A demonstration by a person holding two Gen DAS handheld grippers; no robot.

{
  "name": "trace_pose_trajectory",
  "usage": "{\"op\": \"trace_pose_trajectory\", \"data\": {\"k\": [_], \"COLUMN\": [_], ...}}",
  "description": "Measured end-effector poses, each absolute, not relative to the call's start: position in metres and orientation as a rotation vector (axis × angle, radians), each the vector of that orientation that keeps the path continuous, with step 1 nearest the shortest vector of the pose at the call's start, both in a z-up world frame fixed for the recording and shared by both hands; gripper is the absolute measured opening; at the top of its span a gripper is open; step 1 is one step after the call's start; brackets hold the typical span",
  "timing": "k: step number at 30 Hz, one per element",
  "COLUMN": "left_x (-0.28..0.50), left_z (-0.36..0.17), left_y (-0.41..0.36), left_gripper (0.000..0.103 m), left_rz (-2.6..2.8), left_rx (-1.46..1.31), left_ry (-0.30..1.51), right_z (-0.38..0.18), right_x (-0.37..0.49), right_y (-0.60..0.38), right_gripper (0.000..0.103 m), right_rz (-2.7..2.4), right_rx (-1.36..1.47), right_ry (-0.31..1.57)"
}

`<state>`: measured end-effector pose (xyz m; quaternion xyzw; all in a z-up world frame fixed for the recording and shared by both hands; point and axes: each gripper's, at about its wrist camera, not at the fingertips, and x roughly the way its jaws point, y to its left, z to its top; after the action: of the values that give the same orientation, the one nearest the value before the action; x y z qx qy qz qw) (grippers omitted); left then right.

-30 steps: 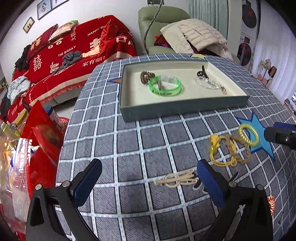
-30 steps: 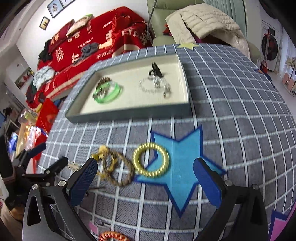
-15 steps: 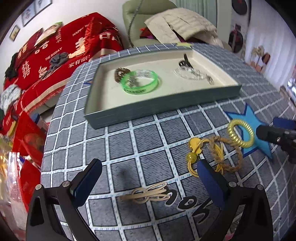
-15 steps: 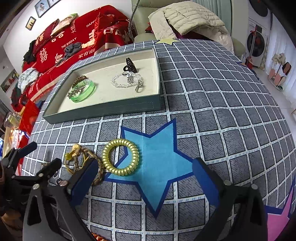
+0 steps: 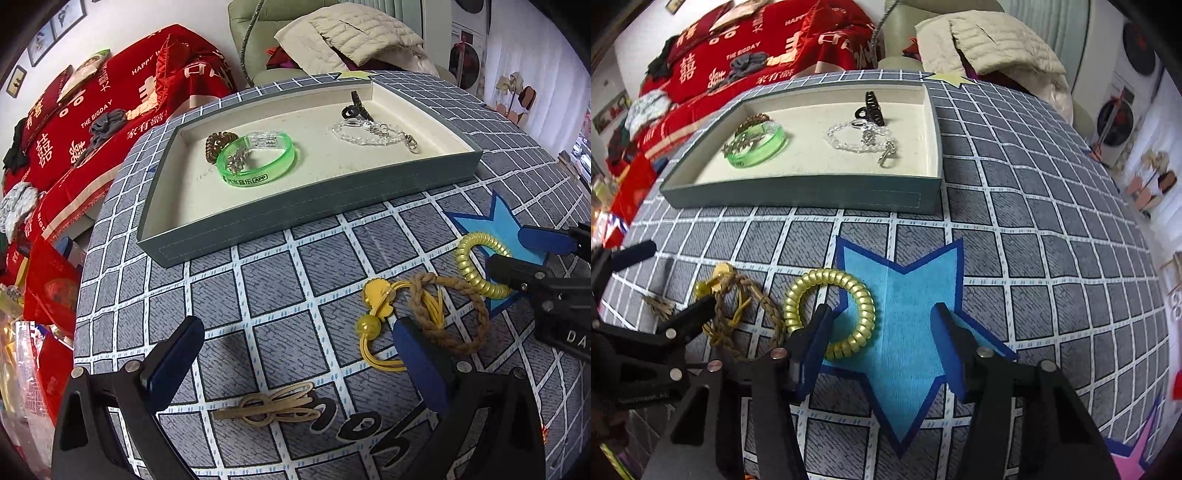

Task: Organize jewelry
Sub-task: 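Grasp the yellow cord hair tie with the left tool while the right grasps the yellow spiral bracelet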

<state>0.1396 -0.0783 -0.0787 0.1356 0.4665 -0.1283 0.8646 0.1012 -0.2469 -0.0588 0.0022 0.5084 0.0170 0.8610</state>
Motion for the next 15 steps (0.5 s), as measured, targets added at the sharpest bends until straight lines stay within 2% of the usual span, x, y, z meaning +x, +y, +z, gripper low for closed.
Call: {"op": "trace_pose_trajectory", "data": {"k": [3,5,6,8,9,10,11,12,15], "left_x": [0.137,0.134,0.132,0.128,0.127,0.125,0.124,0.122,0.117], "left_z": [-0.077,-0.075,-0.074,-0.072,-0.072,-0.071,-0.072,-0.071,-0.070], "left_y": [-0.081,-0.087,-0.091,-0.096,-0.098,-0.101,-0.104,-0.107,-0.109], "left_gripper": [0.103,0.087,0.084,0.067,0.061,0.048,0.039,0.034,0.034], "left_rz": [-0.299,-0.331,-0.346,-0.375,-0.391,-0.425,-0.437,-0.451,-0.445], "left_rx": [0.274,0.284,0.290,0.302,0.304,0.301,0.303,0.314,0.340], "left_ry": [0.980,0.976,0.976,0.974,0.974,0.979,0.979,0.976,0.962], "right_z": [-0.058,-0.058,-0.057,-0.057,-0.057,-0.056,-0.056,-0.056,-0.056], "right_x": [0.099,0.099,0.099,0.099,0.099,0.098,0.098,0.097,0.096], "right_y": [-0.243,-0.243,-0.243,-0.241,-0.239,-0.237,-0.236,-0.234,-0.232], "right_gripper": [0.054,0.052,0.048,0.041,0.034,0.024,0.021,0.014,0.011], "right_rz": [0.050,0.058,0.063,0.077,0.086,0.093,0.099,0.102,0.101], "right_rx": [-0.018,-0.023,-0.022,-0.024,-0.028,-0.033,-0.036,-0.040,-0.045], "right_ry": [1.063,1.064,1.066,1.068,1.068,1.068,1.068,1.068,1.065]}}
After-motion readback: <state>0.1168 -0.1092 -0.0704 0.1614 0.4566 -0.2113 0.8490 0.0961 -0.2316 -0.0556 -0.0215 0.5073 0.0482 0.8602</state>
